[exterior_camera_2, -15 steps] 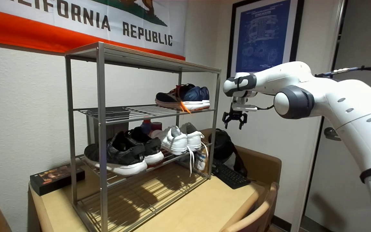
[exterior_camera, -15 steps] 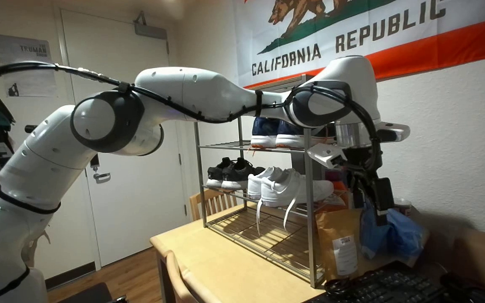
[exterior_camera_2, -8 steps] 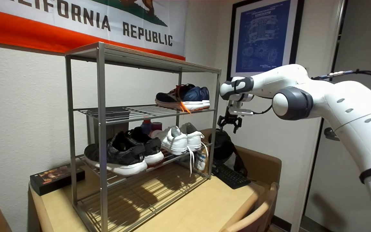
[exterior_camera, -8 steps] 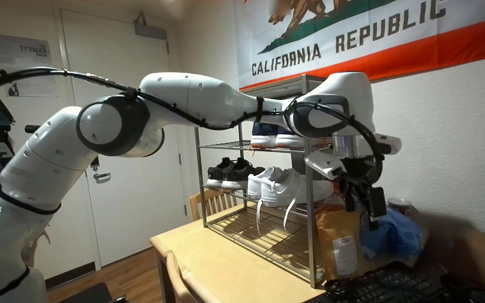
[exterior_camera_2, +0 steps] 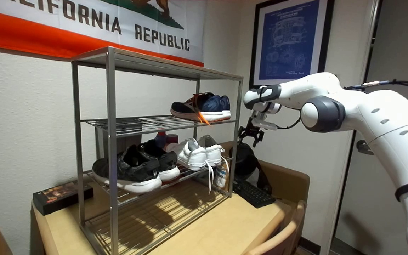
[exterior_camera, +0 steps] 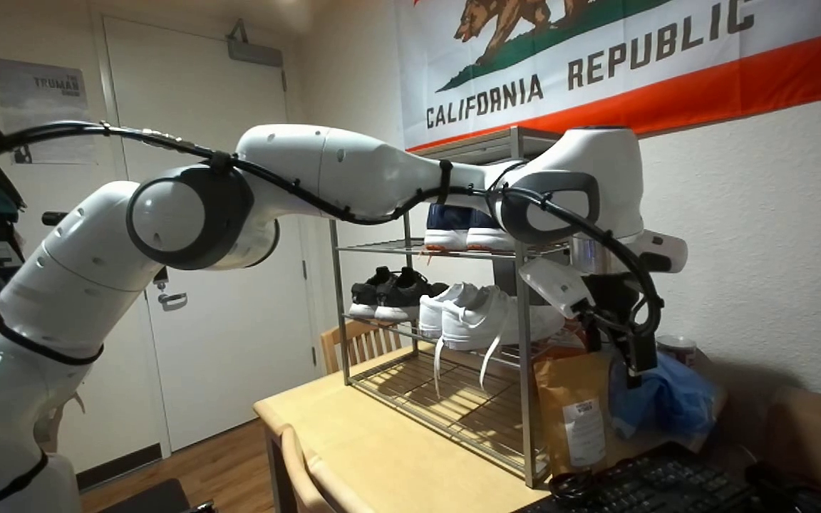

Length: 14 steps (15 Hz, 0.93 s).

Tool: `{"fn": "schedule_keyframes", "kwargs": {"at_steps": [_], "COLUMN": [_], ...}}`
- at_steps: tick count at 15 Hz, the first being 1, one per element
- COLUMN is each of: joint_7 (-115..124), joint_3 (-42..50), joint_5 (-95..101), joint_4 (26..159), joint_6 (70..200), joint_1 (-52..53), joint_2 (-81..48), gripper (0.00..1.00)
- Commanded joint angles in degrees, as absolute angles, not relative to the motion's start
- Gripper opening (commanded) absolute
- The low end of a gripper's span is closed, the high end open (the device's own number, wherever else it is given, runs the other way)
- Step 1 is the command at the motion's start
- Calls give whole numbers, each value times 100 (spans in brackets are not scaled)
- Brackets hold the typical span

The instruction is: Pick the brown bag and put it on top of the rack

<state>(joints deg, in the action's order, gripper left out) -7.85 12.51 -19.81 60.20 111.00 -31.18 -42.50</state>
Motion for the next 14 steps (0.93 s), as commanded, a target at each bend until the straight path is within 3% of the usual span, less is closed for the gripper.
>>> {"fn": "schedule_keyframes", "kwargs": {"at_steps": [1,14], "joint_7": [-1030,-1333], "joint_3": [1064,598], "joint_5": [-2218,-2569], "joint_4": [6051,5892], "joint_6": [11111,10696], "joint_1": [-3203,-3425], "joint_2": [-4308,-4480], "gripper": [100,100]}}
